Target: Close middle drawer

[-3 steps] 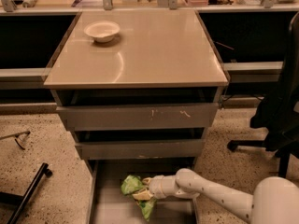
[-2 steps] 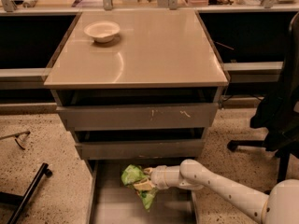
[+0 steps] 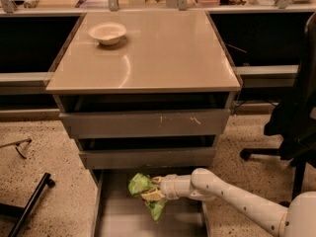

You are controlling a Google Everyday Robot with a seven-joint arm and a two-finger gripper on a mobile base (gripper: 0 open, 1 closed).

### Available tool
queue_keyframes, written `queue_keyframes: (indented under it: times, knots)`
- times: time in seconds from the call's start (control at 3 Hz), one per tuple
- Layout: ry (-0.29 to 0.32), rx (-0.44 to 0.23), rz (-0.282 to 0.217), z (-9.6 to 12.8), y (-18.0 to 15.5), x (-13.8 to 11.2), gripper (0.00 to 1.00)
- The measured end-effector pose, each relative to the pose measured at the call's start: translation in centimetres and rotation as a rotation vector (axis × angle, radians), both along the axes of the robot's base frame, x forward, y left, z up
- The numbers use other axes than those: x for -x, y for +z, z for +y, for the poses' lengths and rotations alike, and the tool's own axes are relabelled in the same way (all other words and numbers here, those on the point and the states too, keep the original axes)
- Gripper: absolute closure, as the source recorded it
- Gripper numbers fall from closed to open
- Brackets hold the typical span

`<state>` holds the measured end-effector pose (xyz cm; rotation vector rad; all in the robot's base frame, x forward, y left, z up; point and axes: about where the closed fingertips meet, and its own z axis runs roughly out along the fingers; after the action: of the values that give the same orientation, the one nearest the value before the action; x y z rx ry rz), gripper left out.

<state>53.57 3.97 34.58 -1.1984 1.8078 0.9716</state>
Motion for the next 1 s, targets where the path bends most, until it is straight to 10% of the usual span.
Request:
queue_keyframes:
  times: [1.0]
  knots:
    - [-0.031,0.023,-0.216,-0.6,26.5,-1.0,1.0]
